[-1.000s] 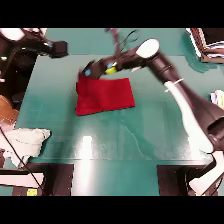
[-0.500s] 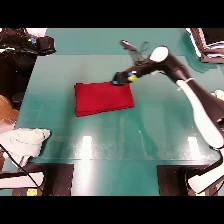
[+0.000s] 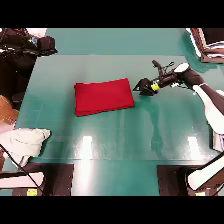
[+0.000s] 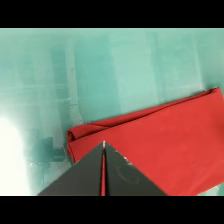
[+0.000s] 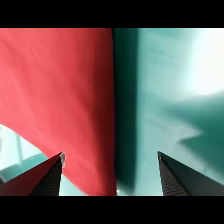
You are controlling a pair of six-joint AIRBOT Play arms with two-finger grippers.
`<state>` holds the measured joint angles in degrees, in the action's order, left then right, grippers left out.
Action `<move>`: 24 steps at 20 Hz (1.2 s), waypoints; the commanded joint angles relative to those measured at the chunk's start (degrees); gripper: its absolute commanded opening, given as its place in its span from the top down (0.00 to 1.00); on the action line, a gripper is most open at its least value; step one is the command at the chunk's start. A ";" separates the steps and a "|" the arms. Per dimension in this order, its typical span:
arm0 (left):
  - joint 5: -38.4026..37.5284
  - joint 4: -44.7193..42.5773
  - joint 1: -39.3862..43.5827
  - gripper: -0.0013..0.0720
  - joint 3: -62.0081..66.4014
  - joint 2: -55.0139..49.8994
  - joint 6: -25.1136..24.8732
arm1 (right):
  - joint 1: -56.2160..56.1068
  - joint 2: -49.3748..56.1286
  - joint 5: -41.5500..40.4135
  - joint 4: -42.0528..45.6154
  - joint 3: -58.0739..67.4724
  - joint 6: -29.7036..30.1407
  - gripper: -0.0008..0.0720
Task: Fold the shirts.
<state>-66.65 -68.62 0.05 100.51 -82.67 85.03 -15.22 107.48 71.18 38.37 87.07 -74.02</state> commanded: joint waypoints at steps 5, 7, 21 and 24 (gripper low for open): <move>-0.94 2.40 -0.02 0.95 -0.09 -0.07 0.00 | -9.62 13.22 1.49 -8.85 15.08 0.13 0.28; -1.97 3.21 -0.02 0.95 -0.09 -0.07 0.00 | -11.50 14.93 1.64 -8.68 18.40 0.15 0.53; 2.49 2.86 17.27 0.95 -0.09 -0.04 -0.59 | 19.17 -6.08 11.76 22.45 25.22 -5.90 0.97; 5.25 2.89 19.28 0.95 -0.09 -0.04 -0.46 | 32.76 -9.73 14.16 24.65 25.20 -6.32 0.96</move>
<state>-64.23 -65.71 17.04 100.44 -82.72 84.55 6.20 101.78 82.30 58.04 112.18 -79.35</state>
